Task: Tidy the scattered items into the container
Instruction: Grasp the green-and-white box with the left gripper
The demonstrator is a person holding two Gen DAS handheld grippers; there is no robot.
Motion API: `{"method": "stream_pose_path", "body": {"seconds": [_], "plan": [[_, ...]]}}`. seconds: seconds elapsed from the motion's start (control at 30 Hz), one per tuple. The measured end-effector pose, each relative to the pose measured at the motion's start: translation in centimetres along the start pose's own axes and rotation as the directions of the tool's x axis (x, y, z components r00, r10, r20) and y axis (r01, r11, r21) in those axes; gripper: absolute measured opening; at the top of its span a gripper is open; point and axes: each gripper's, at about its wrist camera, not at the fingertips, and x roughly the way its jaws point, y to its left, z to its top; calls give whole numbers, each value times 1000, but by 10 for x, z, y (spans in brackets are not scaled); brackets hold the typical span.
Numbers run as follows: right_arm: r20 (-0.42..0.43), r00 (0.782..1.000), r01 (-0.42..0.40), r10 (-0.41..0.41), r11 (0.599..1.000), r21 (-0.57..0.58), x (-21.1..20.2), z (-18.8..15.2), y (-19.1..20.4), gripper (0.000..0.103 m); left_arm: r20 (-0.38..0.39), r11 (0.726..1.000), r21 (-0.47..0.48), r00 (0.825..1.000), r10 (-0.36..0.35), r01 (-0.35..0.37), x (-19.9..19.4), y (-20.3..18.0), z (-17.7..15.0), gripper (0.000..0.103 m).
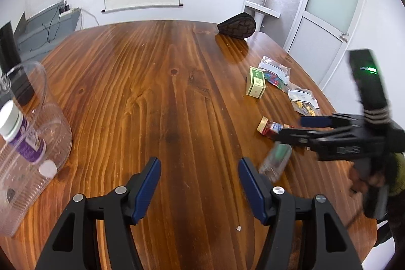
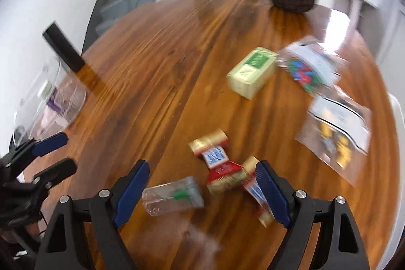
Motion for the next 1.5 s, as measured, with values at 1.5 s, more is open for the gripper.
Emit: {"method": "stream_pose_path", "body": {"seconds": [1.5], "plan": [[131,952,207,-277,898,389,-73,-83,-41,87,-140,969,246,989,48,-13,188,-113,118,31]]}}
